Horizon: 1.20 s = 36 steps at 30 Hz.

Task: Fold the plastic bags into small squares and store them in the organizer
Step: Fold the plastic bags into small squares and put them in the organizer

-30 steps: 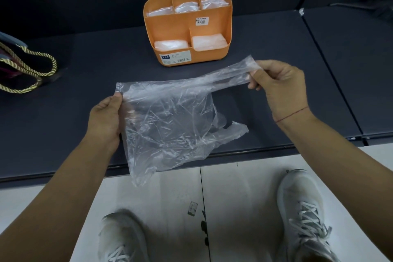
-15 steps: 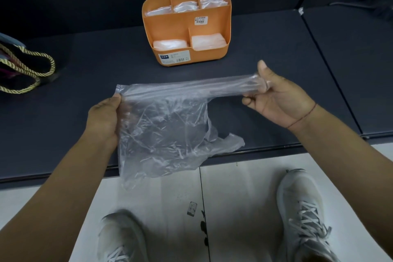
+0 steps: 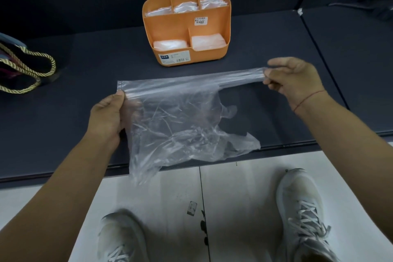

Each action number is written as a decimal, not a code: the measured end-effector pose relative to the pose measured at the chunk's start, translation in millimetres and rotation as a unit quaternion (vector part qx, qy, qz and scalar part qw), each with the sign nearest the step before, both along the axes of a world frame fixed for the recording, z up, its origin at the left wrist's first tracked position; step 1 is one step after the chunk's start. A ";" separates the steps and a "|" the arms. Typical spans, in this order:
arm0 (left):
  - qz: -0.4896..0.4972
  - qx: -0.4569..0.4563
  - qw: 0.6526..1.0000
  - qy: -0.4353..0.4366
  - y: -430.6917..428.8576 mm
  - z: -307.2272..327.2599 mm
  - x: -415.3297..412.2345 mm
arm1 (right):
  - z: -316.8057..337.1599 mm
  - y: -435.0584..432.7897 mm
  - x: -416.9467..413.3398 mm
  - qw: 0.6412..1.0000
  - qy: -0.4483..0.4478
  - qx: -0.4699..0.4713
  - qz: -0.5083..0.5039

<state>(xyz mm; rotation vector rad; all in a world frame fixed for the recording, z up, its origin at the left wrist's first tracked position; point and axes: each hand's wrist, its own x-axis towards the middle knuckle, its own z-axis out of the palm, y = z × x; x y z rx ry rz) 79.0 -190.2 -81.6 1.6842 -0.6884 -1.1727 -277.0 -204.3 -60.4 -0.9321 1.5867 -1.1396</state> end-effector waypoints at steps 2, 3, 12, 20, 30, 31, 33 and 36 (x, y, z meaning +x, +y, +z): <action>0.017 0.011 1.000 0.009 -4.4 1.2 -0.5 | -2.6 -4.8 -2.5 0.999 -0.001 -0.013 -0.048; 0.024 0.017 0.999 0.014 -6.9 1.8 -1.0 | -3.5 -7.3 -3.7 0.997 -0.004 -0.020 -0.071; -0.050 0.139 0.982 0.119 14.4 23.7 12.1 | 11.7 58.8 21.9 0.985 0.075 0.117 0.100; -0.143 0.210 0.960 0.121 83.4 43.5 13.4 | 20.1 106.8 48.9 0.955 -0.016 0.254 0.151; -0.017 0.155 0.986 0.058 95.6 18.6 3.6 | -2.3 86.8 30.8 0.997 0.030 0.070 -0.023; -0.023 0.147 0.988 0.031 97.1 15.8 3.1 | -4.2 86.9 22.0 0.996 0.035 0.061 -0.047; -0.032 0.135 0.990 -0.015 99.4 12.5 1.8 | -10.9 89.0 7.4 0.994 0.042 0.056 -0.088; -0.045 0.125 0.990 -0.040 101.2 14.2 -0.6 | -14.5 95.1 -3.9 0.990 0.023 0.077 -0.112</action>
